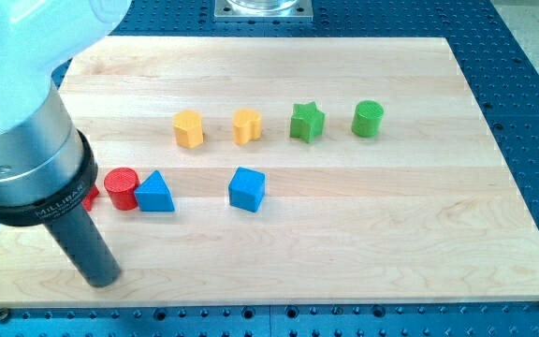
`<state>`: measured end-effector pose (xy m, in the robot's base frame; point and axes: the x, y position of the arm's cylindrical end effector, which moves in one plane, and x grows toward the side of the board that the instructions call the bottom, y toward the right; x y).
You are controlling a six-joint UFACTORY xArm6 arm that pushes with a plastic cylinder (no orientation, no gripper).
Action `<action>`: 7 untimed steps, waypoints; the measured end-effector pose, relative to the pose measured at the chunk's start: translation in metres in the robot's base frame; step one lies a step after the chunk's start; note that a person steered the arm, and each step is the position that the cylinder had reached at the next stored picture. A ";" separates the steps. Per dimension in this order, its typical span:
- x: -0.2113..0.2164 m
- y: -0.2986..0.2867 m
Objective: Push the blue triangle to the bottom right side of the board
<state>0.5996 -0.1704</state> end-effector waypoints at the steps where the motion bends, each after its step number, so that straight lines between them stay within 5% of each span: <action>1: 0.000 0.000; 4: 0.001 -0.027; 5: 0.000 -0.109; 7: -0.060 -0.125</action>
<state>0.5400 -0.2958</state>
